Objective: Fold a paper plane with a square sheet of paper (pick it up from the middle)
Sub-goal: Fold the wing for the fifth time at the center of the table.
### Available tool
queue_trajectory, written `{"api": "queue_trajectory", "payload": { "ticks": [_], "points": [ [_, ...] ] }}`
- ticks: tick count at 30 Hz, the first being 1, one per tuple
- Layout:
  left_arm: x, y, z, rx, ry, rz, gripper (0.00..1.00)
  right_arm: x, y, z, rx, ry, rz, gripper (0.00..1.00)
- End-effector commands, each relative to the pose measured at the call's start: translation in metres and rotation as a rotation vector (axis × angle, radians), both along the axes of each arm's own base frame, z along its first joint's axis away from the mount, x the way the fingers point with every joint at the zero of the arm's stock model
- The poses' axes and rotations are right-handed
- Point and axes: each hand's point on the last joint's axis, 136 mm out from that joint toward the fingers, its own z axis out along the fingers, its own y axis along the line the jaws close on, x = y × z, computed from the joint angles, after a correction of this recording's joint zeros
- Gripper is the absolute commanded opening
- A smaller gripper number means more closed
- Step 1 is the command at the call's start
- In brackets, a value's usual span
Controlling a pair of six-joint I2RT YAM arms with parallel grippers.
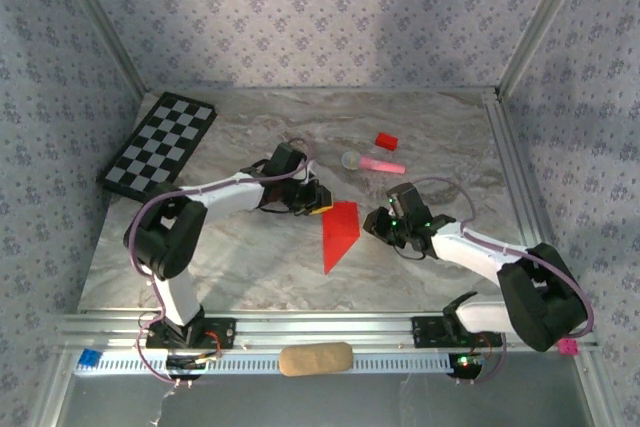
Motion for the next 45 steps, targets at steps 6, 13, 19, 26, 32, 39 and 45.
{"api": "queue_trajectory", "payload": {
  "ticks": [6,13,19,26,32,39,45],
  "points": [
    [0.007,-0.009,-0.023,0.011,0.034,-0.004,0.19,0.001,0.008,0.002,0.011,-0.003,0.071,0.27],
    [0.002,0.000,-0.053,0.064,0.065,0.001,0.17,0.008,0.020,-0.001,0.025,0.013,0.111,0.29],
    [-0.008,0.021,-0.077,0.104,0.101,0.026,0.16,0.014,0.024,-0.004,0.023,0.027,0.139,0.31],
    [-0.011,0.031,-0.081,0.101,0.104,0.028,0.16,0.017,0.033,-0.013,0.057,0.070,0.167,0.33],
    [-0.010,0.029,-0.078,0.094,0.098,0.018,0.16,0.017,0.033,-0.019,0.039,0.103,0.167,0.34],
    [-0.008,0.026,-0.074,0.079,0.086,0.009,0.16,0.022,0.045,-0.011,0.127,0.089,0.189,0.31],
    [-0.006,0.024,-0.073,0.074,0.081,0.004,0.16,0.026,0.045,-0.009,0.143,0.074,0.187,0.30]
  ]
}}
